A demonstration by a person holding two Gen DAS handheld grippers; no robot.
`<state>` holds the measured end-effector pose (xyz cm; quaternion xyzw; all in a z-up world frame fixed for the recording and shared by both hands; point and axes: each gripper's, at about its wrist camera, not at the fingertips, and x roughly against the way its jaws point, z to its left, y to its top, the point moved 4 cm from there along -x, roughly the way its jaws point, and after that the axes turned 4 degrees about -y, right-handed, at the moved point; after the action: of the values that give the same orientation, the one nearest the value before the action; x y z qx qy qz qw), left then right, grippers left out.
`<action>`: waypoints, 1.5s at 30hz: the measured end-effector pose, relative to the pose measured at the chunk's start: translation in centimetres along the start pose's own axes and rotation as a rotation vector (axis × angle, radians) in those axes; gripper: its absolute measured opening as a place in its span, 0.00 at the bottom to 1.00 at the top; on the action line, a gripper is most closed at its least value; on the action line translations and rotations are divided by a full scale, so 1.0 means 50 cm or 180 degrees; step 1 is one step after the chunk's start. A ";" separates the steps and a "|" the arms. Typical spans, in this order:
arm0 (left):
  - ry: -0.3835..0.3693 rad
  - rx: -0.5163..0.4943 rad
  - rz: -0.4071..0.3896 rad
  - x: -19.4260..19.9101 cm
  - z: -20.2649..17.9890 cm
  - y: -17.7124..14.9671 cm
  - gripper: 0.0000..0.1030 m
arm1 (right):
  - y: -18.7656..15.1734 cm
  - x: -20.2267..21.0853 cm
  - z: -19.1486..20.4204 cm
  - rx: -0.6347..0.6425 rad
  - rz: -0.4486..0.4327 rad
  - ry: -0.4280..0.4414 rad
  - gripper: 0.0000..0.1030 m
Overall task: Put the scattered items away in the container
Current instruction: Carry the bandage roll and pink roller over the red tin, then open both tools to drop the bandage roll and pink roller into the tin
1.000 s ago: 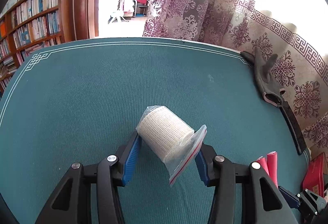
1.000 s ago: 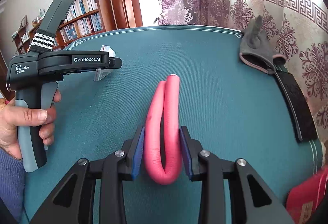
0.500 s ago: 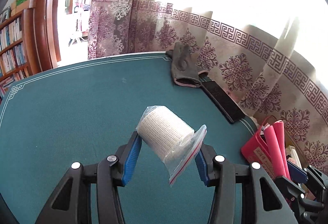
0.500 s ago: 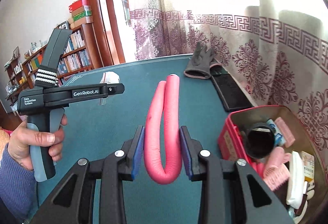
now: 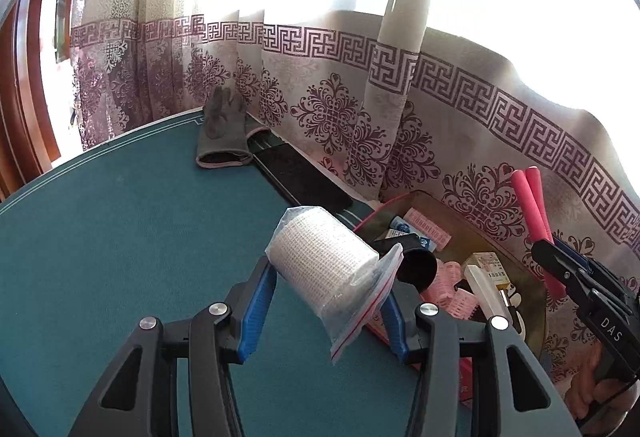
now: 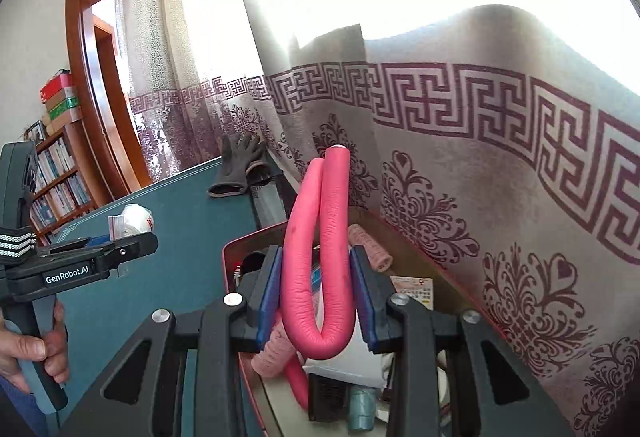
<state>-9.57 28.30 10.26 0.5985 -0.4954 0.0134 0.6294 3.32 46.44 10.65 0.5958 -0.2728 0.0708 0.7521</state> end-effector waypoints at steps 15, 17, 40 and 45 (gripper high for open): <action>-0.0182 -0.0153 0.0006 -0.034 -0.174 0.023 0.50 | -0.028 0.082 -0.086 -0.0026 -0.0075 0.0056 0.36; -0.0197 -0.0146 -0.0003 -0.040 -0.189 0.029 0.50 | -0.030 0.090 -0.081 0.0030 -0.0085 0.0111 0.36; -0.0062 -0.0347 0.0104 -0.167 -0.172 0.086 0.90 | -0.020 -0.071 -0.074 0.0061 0.0398 0.0116 0.41; -0.0063 -0.0308 0.0156 -0.159 -0.103 0.103 0.90 | -0.008 -0.115 -0.062 0.0188 0.0745 -0.0044 0.63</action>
<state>-13.61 38.31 10.04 0.5551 -0.5162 -0.0010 0.6522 -0.31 50.50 7.03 0.5823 -0.3435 0.1620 0.7188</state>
